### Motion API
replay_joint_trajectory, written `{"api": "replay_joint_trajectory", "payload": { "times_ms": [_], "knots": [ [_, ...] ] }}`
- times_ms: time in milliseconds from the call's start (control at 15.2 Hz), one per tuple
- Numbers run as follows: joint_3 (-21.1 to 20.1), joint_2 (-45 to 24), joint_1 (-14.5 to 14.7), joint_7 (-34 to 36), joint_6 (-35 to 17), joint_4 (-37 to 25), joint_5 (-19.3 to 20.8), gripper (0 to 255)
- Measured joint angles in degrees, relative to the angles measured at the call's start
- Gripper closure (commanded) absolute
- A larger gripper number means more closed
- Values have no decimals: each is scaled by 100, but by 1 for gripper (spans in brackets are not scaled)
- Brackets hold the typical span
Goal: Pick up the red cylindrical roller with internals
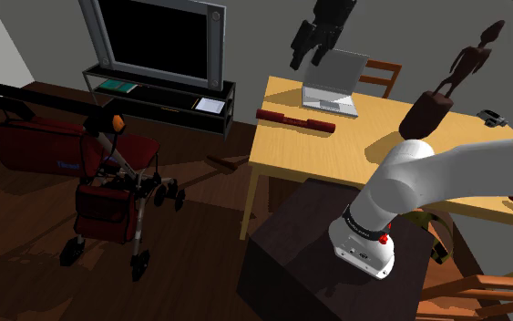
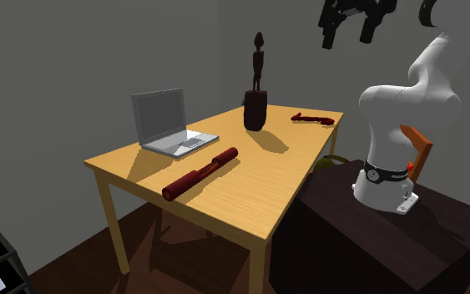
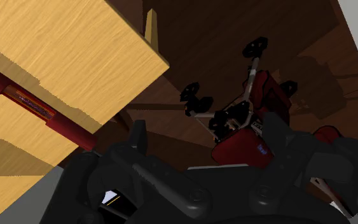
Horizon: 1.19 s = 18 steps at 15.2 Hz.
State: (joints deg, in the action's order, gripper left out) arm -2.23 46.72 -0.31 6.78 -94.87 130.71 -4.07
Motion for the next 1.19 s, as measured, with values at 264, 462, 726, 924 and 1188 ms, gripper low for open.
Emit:
{"api": "replay_joint_trajectory", "payload": {
  "times_ms": [264,462,726,924,1188],
  "knots": [
    [235,-90,-21,-345,-242,225,125,0],
    [546,-169,-57,-807,-526,519,296,0],
    [975,-408,-105,-1438,-933,800,523,0],
    [1330,-675,-153,-1940,-1316,999,701,0],
    [1746,-1198,-159,-2541,-1781,1042,856,0]
  ]
}}
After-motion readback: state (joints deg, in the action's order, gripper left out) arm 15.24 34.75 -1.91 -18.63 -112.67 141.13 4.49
